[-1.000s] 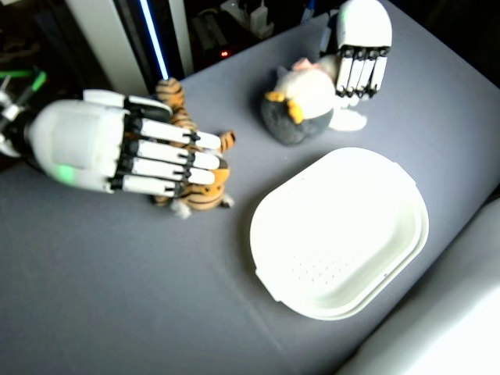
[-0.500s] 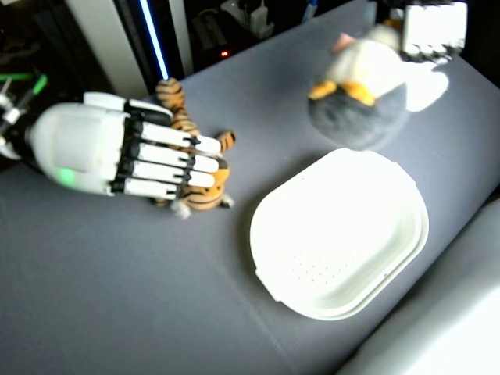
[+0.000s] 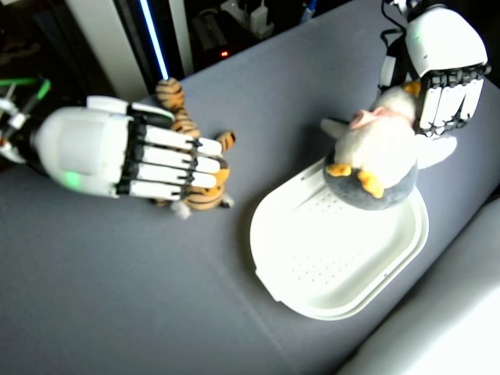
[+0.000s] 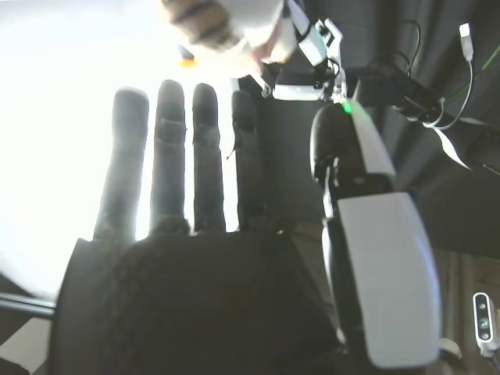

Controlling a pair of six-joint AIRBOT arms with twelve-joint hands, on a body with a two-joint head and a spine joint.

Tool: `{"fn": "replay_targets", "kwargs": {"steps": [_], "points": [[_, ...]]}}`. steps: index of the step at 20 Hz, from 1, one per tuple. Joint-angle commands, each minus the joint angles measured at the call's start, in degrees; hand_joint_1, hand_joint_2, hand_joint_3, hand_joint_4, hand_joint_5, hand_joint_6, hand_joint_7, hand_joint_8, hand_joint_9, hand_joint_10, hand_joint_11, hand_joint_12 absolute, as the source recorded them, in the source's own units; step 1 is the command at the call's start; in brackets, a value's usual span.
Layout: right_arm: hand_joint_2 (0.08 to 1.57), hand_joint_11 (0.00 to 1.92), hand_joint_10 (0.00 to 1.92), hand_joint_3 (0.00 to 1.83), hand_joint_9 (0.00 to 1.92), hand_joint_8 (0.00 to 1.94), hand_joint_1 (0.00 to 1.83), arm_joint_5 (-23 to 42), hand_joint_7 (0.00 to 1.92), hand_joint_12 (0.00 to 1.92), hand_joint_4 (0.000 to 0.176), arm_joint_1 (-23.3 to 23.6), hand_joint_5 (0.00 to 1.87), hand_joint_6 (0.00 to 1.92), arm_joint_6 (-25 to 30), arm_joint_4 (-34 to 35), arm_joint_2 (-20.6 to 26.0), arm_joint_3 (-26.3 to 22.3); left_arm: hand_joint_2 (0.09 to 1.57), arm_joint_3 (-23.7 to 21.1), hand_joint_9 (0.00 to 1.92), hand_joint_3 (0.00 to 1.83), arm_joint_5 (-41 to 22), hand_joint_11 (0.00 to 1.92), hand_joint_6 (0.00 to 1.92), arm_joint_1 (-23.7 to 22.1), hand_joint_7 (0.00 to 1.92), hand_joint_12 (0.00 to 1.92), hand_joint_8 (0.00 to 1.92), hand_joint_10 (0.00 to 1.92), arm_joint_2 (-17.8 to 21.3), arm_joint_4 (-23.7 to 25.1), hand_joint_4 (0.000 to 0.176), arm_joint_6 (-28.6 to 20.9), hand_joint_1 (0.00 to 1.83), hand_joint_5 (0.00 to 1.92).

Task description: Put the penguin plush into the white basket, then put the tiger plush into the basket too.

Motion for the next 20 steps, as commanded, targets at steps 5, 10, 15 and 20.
{"fn": "replay_targets", "kwargs": {"steps": [5, 10, 15, 20], "points": [[1.16, 0.10, 0.01, 0.00, 0.37, 0.00, 0.68, 11.83, 0.40, 0.66, 0.138, 1.43, 0.39, 0.00, -1.15, -2.74, 2.86, -2.99, 0.87, -3.88, 0.56, 0.00, -16.09, 0.41, 0.00, 3.10, 0.32, 0.93, 0.00, 0.00, 3.82, 2.45, 0.176, -4.64, 0.75, 0.14], [1.12, 0.22, 0.00, 0.00, 0.32, 0.00, 0.96, 6.12, 0.35, 0.21, 0.125, 3.91, 0.39, 0.01, -1.11, -13.38, 5.27, -5.68, 0.87, -14.01, 0.47, 0.00, -27.40, 0.20, 0.00, 13.25, 0.24, 0.83, 0.00, 0.00, 11.42, 5.29, 0.176, -5.69, 0.78, 0.13], [1.09, 0.25, 0.00, 0.01, 0.30, 0.00, 0.99, -6.10, 0.32, 0.15, 0.110, 6.30, 0.33, 0.00, 5.77, -23.88, 5.61, -4.79, 0.86, -19.77, 0.32, 0.00, -34.48, 0.01, 0.00, 20.44, 0.22, 1.05, 0.00, 0.00, 15.55, 6.46, 0.161, -7.30, 0.81, 0.16], [1.14, 0.25, 0.01, 0.00, 0.25, 0.01, 1.03, -15.41, 0.26, 0.08, 0.150, 8.56, 0.24, 0.01, 6.68, -28.81, 4.68, -3.19, 0.86, -20.07, 0.30, 0.00, -36.07, 0.00, 0.00, 22.43, 0.24, 1.08, 0.00, 0.00, 15.67, 6.64, 0.129, -9.73, 0.79, 0.22]]}}
